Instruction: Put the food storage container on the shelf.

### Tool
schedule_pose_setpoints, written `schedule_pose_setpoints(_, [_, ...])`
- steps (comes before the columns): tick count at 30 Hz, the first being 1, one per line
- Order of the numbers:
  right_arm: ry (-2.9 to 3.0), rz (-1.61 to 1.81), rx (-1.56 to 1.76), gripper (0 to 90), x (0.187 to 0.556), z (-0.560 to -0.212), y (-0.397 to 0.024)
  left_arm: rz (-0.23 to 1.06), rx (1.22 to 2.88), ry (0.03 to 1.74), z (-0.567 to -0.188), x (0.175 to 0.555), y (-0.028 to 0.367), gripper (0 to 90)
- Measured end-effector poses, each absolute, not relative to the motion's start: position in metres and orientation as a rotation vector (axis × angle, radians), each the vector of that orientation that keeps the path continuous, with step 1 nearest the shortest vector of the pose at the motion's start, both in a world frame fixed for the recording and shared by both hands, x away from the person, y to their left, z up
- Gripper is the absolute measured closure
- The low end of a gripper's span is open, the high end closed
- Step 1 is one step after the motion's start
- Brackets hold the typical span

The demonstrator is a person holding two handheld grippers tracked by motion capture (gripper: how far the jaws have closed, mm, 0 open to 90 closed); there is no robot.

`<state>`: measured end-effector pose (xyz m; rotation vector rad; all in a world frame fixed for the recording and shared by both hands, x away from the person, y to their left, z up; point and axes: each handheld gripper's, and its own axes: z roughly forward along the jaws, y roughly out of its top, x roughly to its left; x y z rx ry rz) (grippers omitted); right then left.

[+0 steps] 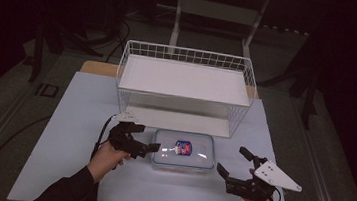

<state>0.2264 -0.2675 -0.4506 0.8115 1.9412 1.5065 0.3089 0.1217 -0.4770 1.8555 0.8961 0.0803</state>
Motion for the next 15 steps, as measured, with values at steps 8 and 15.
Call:
schedule_pose_setpoints(8, [1.982, 1.504, 0.835, 14.1, 0.228, -0.442, -0.267, -0.067, 1.813, 1.031, -0.487, 0.329, 0.123, 0.0])
schedule_pose_setpoints(15, [1.989, 1.459, 0.835, 10.2, 0.227, -0.436, -0.268, -0.312, 1.770, 1.189, -0.513, 0.346, 0.131, 0.0])
